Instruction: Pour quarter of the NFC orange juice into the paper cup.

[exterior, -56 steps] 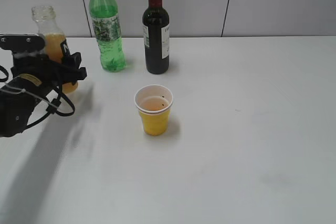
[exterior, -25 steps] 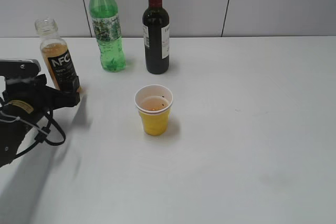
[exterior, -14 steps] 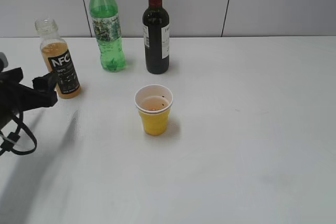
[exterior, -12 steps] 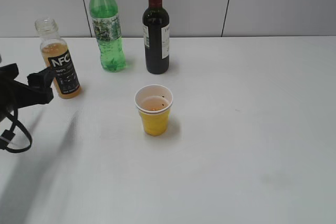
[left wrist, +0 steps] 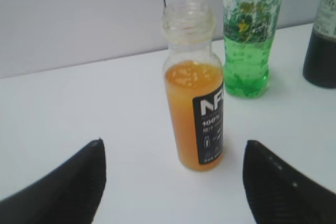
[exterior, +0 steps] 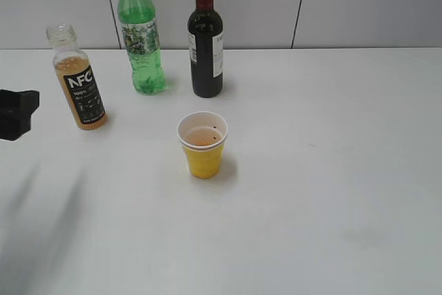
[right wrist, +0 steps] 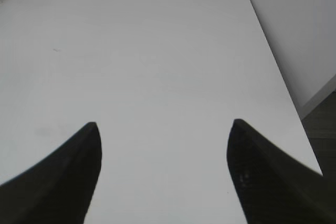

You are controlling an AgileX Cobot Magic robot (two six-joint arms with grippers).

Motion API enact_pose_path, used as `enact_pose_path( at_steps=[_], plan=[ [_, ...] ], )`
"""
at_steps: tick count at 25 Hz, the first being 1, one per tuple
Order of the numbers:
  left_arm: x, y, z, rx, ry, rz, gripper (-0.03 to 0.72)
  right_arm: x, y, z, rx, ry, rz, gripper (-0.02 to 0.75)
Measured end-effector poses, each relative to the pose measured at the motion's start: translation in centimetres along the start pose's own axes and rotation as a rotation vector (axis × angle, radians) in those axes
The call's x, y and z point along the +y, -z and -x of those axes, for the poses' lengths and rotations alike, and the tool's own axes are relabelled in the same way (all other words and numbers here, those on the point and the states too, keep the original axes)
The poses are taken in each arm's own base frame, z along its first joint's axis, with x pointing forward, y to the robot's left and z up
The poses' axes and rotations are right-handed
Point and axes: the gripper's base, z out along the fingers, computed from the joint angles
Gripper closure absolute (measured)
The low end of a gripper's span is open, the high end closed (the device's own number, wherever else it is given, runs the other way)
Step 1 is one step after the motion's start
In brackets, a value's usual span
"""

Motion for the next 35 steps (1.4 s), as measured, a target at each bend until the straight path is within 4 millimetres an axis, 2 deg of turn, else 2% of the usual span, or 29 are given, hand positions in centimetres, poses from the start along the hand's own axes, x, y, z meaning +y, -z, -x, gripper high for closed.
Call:
enact_pose_path(
  at_steps=[6,14,17,20,29,31,35],
  plan=[
    [1.3,-0.1,2.0,0.263,0.087,-0.092,0.100,0.0,0.0,0.0,0.000,0.000,0.000,0.147],
    [5.5,0.9,7.1,0.503,0.173,-0.134,0.104,0.0,0.0,0.0,0.000,0.000,0.000,0.147],
    [6.3,1.9,7.5,0.634,0.132,-0.097,0.123,0.0,0.0,0.0,0.000,0.000,0.000,0.147],
    [6.7,3.3,6.9,0.758,0.099,-0.043,0.134,0.0,0.0,0.0,0.000,0.000,0.000,0.147],
    [4.1,9.1,9.4,0.629,-0.007,-0.093,0.137,0.0,0.0,0.0,0.000,0.000,0.000,0.147],
    [3.9,10.4,9.0,0.599,0.007,-0.091,0.137,0.0,0.0,0.0,0.000,0.000,0.000,0.147],
    [3.5,12.4,6.4,0.597,0.042,-0.090,0.137,0.0,0.0,0.0,0.000,-0.001,0.000,0.147]
  ],
)
